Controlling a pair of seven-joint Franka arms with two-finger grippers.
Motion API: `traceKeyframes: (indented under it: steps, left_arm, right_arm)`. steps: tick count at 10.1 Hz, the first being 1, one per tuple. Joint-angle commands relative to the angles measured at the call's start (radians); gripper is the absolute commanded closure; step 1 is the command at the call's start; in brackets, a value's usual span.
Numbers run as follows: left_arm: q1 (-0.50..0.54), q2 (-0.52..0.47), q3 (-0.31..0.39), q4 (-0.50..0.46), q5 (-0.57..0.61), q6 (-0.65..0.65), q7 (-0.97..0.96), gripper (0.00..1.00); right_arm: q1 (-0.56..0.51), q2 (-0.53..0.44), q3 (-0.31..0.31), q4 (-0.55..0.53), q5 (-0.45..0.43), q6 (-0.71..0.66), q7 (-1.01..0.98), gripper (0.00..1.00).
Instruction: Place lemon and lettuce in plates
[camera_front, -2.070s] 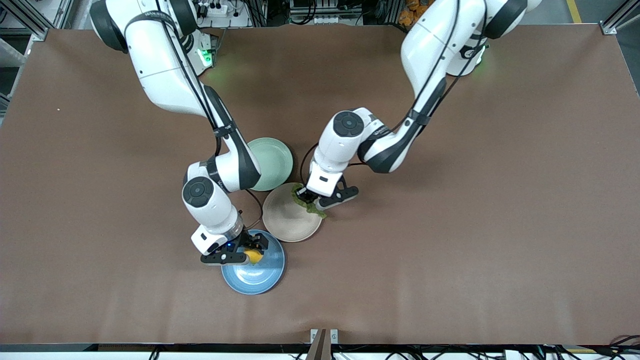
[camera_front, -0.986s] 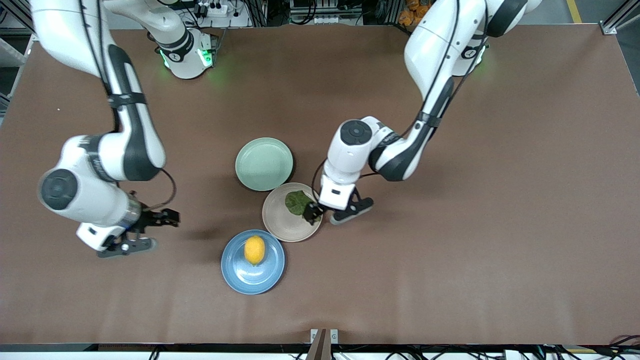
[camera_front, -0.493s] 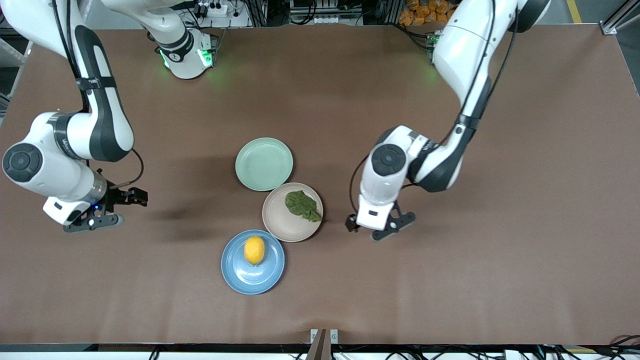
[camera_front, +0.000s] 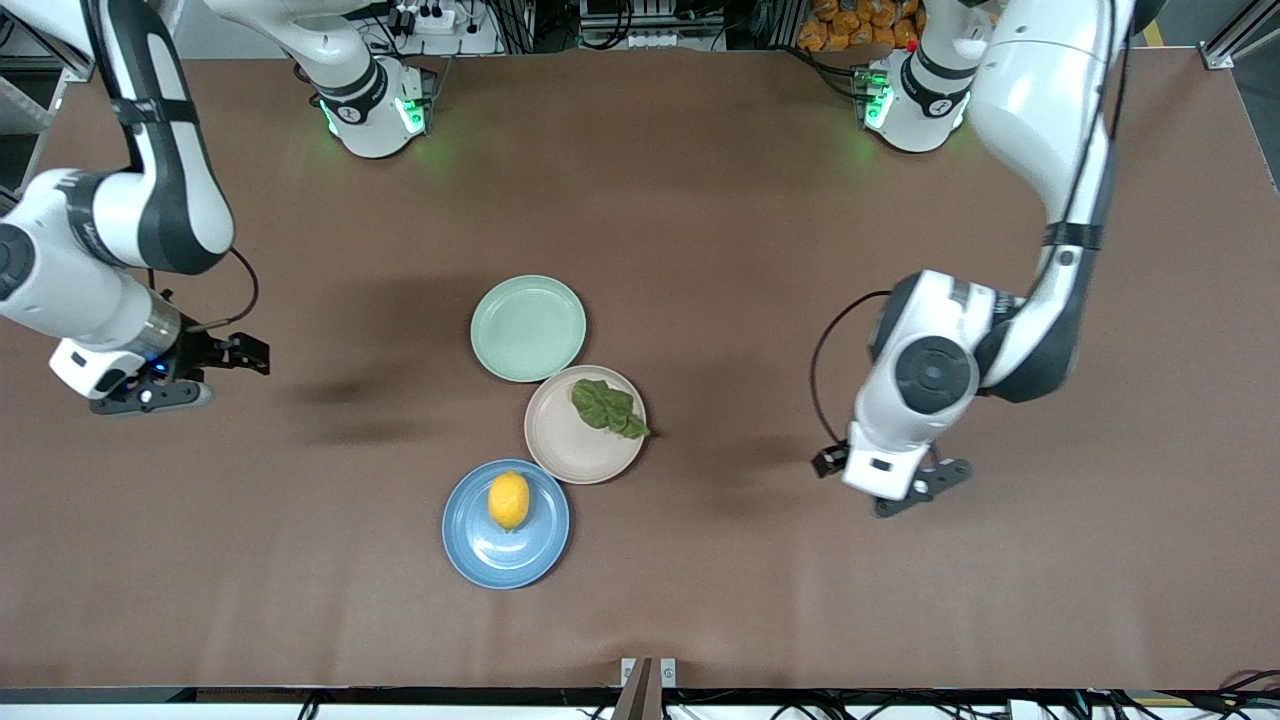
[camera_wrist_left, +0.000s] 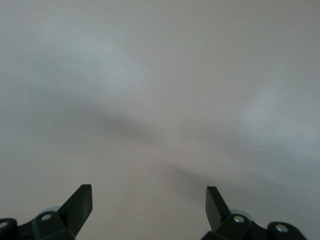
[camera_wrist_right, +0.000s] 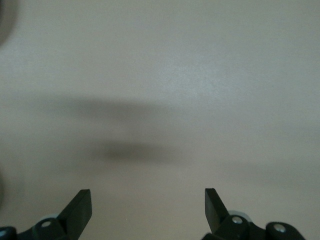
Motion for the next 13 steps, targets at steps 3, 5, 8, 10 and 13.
traceKeyframes:
  steps: [3,5,8,10,13]
  left_arm:
    - [0.109,-0.090,-0.016,-0.057,-0.009,-0.189,0.175,0.00]
    - [0.129,-0.159,-0.019,-0.167,-0.044,-0.183,0.203,0.00]
    - [0.148,-0.306,-0.019,-0.367,-0.069,-0.108,0.258,0.00]
    - [0.154,-0.419,-0.019,-0.499,-0.097,-0.039,0.292,0.00]
    - [0.180,-0.548,-0.021,-0.587,-0.112,-0.039,0.298,0.00]
  right_arm:
    - [-0.056,-0.124,0.044,0.029,-0.021,-0.140,0.001,0.00]
    - [-0.064,-0.124,0.060,0.155,-0.044,-0.291,0.004,0.00]
    - [-0.099,-0.124,0.096,0.281,-0.054,-0.424,0.004,0.00]
    - [-0.099,-0.123,0.103,0.362,-0.054,-0.497,0.010,0.00]
    - [-0.111,-0.109,0.119,0.522,-0.052,-0.645,0.010,0.00]
